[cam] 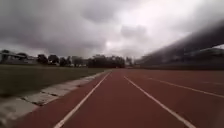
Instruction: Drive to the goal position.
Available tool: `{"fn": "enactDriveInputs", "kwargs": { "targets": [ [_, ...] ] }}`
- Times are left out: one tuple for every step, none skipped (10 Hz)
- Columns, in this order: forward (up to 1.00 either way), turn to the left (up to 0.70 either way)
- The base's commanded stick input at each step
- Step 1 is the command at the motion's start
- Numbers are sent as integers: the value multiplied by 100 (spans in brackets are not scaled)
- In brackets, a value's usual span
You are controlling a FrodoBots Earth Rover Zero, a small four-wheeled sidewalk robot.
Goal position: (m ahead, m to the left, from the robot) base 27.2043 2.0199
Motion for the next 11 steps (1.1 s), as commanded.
{"fn": "enactDriveInputs", "kwargs": {
  "targets": [
    [70,8],
    [70,6],
    [70,0],
    [70,3],
    [70,4],
    [70,0],
    [70,-19],
    [70,-31],
    [70,-20],
    [70,-10],
    [70,3]
  ]
}}
